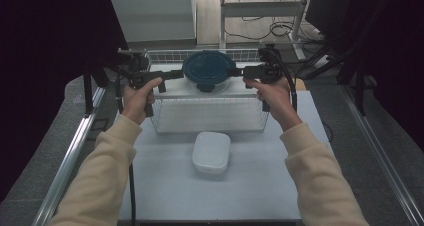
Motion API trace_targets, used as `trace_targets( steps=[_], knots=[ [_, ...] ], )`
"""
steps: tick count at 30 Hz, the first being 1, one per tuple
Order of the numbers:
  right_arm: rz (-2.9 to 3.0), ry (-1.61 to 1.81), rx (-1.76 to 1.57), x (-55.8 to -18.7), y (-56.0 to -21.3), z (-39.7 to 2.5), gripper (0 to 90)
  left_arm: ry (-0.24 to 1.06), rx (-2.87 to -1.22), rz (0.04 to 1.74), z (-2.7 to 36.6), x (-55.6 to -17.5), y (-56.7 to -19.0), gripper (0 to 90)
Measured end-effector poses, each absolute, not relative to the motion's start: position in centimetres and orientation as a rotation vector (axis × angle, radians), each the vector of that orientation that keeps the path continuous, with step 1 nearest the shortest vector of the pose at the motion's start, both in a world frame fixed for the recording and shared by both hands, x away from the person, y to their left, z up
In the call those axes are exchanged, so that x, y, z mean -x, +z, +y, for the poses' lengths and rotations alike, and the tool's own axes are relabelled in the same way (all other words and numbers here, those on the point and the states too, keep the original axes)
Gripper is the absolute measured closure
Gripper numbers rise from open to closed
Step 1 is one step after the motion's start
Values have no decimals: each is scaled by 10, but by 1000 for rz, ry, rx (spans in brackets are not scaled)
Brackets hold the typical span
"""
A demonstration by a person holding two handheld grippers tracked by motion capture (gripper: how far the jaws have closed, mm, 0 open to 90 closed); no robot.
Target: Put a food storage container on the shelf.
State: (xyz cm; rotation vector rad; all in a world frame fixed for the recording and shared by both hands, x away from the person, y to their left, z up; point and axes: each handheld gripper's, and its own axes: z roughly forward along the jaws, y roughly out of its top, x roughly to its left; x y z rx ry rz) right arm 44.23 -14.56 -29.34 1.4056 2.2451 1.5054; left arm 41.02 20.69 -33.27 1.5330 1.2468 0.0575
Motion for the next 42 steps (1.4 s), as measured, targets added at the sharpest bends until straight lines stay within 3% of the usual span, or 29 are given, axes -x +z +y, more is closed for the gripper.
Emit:
trace_targets(
  steps=[10, 17, 32, 42],
  knots=[
    [2256, 1498, -1209, -379, -324, -172, 239, 137, -1637, 1135, 212, -333, -363, 268],
    [2289, 1534, -1086, -341, -355, -185, 265, 201, -1691, 1152, 215, -298, -389, 268],
    [2352, 1402, -1108, -295, -423, -210, 287, 255, -1837, 1222, 211, -253, -447, 268],
    [2382, 1333, -1161, -290, -453, -216, 288, 231, -1869, 1263, 208, -250, -475, 276]
  ],
)
